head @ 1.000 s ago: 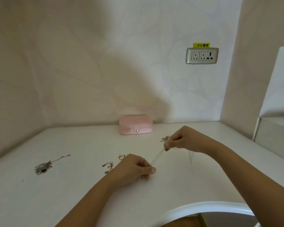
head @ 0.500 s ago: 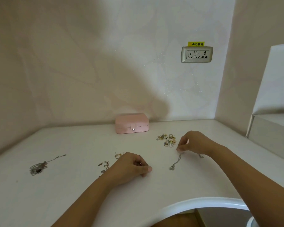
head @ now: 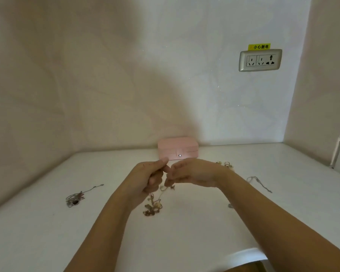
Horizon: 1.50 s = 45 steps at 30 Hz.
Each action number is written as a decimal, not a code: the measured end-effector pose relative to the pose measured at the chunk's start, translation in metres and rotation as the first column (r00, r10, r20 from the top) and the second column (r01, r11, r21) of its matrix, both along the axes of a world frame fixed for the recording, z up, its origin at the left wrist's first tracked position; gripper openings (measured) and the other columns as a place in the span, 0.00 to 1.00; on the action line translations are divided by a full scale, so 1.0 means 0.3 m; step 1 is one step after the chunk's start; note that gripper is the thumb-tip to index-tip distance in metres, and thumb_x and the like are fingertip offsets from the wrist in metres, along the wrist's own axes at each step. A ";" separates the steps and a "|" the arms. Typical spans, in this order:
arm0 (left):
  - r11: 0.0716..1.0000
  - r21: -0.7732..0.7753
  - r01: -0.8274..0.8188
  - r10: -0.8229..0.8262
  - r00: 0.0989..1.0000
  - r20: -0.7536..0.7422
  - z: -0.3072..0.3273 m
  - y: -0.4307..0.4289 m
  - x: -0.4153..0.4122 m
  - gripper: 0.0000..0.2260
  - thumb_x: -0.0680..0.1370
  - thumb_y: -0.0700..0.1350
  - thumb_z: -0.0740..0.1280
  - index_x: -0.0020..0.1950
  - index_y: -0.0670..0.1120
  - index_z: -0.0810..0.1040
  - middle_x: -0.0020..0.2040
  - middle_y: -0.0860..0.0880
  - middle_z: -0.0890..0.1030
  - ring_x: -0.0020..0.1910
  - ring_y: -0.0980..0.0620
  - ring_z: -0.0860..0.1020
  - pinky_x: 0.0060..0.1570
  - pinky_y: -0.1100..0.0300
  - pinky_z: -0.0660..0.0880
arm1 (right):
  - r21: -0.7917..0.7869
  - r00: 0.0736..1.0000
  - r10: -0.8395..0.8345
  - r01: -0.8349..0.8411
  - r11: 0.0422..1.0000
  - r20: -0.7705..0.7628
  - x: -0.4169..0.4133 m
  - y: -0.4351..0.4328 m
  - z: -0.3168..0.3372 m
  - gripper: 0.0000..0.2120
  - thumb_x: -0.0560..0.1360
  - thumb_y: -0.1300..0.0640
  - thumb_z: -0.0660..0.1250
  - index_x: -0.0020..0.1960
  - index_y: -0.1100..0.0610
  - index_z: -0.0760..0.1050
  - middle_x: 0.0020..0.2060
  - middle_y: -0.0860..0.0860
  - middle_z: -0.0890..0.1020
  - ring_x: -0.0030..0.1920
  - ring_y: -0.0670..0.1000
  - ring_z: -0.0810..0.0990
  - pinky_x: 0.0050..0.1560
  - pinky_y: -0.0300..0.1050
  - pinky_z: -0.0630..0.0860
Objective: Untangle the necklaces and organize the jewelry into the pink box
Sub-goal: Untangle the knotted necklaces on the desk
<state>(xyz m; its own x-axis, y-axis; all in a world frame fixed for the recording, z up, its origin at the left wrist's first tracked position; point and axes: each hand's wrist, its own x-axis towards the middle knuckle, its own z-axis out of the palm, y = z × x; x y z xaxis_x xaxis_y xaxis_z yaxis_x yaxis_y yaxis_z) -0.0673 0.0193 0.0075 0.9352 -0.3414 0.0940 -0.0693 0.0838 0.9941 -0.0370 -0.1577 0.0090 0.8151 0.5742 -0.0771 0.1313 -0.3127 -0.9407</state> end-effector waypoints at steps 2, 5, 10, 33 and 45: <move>0.976 -0.214 0.039 -0.053 0.997 -0.061 0.012 0.050 0.022 0.12 0.73 0.50 0.67 0.31 0.46 0.78 0.20 0.54 0.61 0.19 0.59 0.56 0.20 0.66 0.51 | 0.216 0.988 -0.129 0.144 0.966 -0.086 0.028 0.002 0.002 0.12 0.78 0.63 0.63 0.36 0.60 0.72 0.34 0.55 0.81 0.39 0.51 0.81 0.61 0.49 0.75; 0.866 -0.490 0.104 -0.151 0.987 -0.059 0.018 0.118 0.046 0.13 0.63 0.50 0.80 0.32 0.46 0.78 0.19 0.54 0.62 0.18 0.60 0.57 0.16 0.68 0.55 | 0.365 0.896 -0.427 0.440 0.821 -0.119 0.091 -0.003 -0.009 0.14 0.78 0.61 0.63 0.34 0.57 0.67 0.26 0.53 0.72 0.28 0.49 0.73 0.50 0.49 0.80; 0.783 -0.619 0.058 -0.125 0.990 -0.065 0.021 0.175 0.062 0.17 0.53 0.49 0.85 0.36 0.46 0.82 0.18 0.55 0.62 0.21 0.57 0.51 0.17 0.69 0.52 | 0.622 0.821 -0.310 0.566 0.540 -0.479 0.170 -0.033 -0.043 0.18 0.81 0.51 0.59 0.35 0.59 0.67 0.26 0.55 0.76 0.29 0.55 0.79 0.38 0.50 0.82; 0.772 -0.504 -0.388 0.023 0.808 -0.588 -0.082 0.271 0.124 0.38 0.60 0.38 0.78 0.68 0.40 0.69 0.23 0.54 0.65 0.15 0.59 0.60 0.15 0.70 0.54 | -0.401 0.976 -0.219 0.201 0.894 0.002 0.148 -0.088 -0.059 0.13 0.73 0.48 0.70 0.41 0.58 0.83 0.29 0.54 0.74 0.26 0.48 0.61 0.28 0.38 0.59; 0.831 -0.223 -0.509 0.337 0.781 -0.526 -0.080 0.321 0.118 0.17 0.70 0.45 0.73 0.55 0.43 0.73 0.29 0.50 0.72 0.18 0.59 0.61 0.18 0.71 0.63 | -0.311 0.990 -0.059 0.097 0.945 0.129 0.127 -0.130 -0.032 0.08 0.74 0.54 0.70 0.40 0.56 0.82 0.26 0.45 0.76 0.26 0.44 0.65 0.31 0.35 0.63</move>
<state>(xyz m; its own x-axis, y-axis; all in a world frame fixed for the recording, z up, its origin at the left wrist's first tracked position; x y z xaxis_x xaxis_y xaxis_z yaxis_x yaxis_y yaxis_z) -0.0318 0.1156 -0.0165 0.9383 0.0729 -0.3380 0.2626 0.4857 0.8337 0.0012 -0.1968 -0.0005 0.8705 0.4699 -0.1465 0.1968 -0.6050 -0.7715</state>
